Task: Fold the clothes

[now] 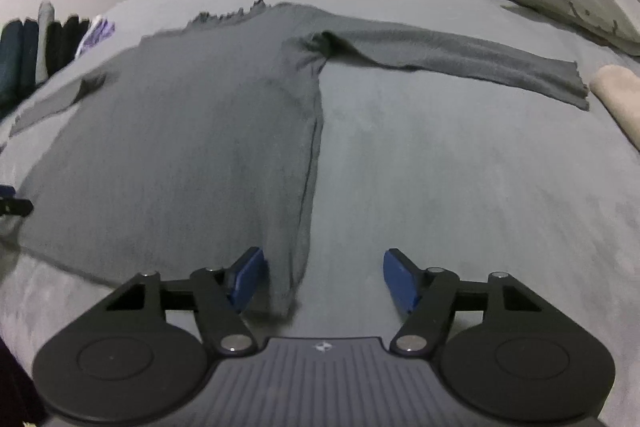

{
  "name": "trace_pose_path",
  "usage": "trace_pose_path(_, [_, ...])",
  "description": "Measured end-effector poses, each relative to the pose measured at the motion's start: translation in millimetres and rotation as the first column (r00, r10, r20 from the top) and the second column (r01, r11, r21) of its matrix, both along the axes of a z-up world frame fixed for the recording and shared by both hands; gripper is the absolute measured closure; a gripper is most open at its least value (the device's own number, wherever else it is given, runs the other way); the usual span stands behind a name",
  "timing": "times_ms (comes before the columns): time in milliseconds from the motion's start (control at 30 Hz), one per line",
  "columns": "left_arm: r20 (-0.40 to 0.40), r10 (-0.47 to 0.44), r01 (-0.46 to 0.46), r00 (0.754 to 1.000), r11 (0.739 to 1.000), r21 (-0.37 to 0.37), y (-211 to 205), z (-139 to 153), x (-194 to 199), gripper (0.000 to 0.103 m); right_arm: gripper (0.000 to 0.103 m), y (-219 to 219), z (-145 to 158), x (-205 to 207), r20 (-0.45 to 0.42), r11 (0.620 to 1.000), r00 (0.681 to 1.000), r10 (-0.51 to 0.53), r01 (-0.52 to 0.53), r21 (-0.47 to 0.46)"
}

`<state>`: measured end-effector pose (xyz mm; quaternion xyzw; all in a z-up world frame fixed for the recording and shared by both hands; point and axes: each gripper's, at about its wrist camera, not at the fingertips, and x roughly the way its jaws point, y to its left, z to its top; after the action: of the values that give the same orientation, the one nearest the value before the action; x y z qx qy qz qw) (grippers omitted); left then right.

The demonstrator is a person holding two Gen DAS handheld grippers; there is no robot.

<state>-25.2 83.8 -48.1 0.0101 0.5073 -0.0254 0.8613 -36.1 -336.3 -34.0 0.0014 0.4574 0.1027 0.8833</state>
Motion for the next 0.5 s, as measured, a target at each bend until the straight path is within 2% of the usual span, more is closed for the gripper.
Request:
trace_pose_path(67, [0.002, 0.035, -0.035, 0.999, 0.999, 0.015, -3.8, 5.1, -0.8, 0.001, 0.035, -1.0, 3.7, -1.8, -0.024, 0.999, 0.999, -0.037, 0.036, -0.011])
trace_pose_path(133, [0.028, 0.048, -0.049, 0.998, 0.998, 0.025, -13.3, 12.5, -4.4, 0.000, 0.029, -1.8, 7.4, -3.3, -0.030, 0.997, 0.997, -0.075, 0.075, -0.005])
trace_pose_path(267, [0.074, 0.053, -0.055, 0.996, 0.998, 0.018, -37.0, 30.6, -7.0, 0.000, 0.020, 7.8, 20.1, -16.8, 0.016, 0.990, 0.990, -0.139, 0.139, 0.005])
trace_pose_path(500, [0.104, 0.051, -0.054, 0.993, 0.998, 0.025, -77.0, 40.6, -3.2, 0.000, 0.008, 57.0, 37.2, -25.5, 0.122, 0.985, 0.987, -0.107, 0.122, -0.124])
